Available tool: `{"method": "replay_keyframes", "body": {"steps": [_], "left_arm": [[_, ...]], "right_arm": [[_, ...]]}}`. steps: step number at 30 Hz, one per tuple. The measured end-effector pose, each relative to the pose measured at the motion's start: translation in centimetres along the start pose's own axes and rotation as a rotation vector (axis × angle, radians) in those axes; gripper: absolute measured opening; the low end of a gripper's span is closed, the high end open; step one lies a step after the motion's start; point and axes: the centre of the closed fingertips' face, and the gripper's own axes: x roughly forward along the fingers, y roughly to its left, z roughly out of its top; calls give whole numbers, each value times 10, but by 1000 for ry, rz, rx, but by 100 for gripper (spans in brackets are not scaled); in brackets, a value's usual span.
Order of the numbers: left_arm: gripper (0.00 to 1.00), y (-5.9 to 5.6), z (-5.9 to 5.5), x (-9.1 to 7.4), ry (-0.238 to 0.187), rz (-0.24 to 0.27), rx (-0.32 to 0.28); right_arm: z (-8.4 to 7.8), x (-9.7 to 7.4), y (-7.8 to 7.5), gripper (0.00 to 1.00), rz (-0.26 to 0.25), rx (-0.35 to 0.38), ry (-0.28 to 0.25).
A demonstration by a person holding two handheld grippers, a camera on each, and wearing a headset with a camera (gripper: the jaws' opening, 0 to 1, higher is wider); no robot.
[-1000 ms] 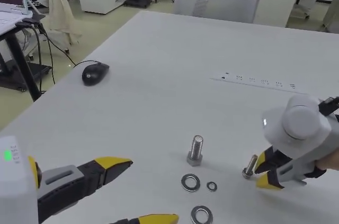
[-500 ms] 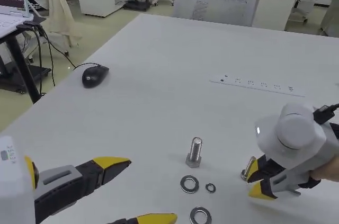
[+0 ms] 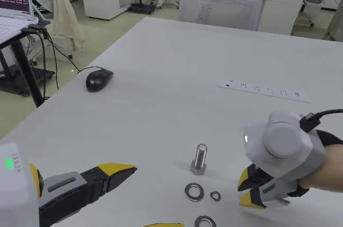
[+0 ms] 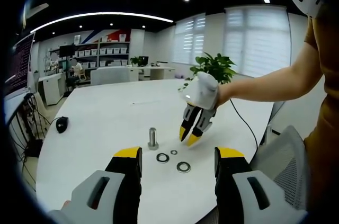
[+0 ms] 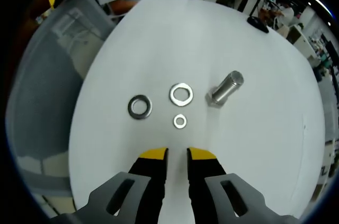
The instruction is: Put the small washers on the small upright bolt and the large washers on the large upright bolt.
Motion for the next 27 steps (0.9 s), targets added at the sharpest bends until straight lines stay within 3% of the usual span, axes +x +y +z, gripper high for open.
{"method": "replay_keyframes", "body": {"steps": [11,27], "left_arm": [[54,3,-2,0,6,-2,0],[54,7,-2,3,6,2,-6]], "right_arm": [[21,16,-2,16,36,-34,-14],[25,27,-3,19,61,-65,8]]}}
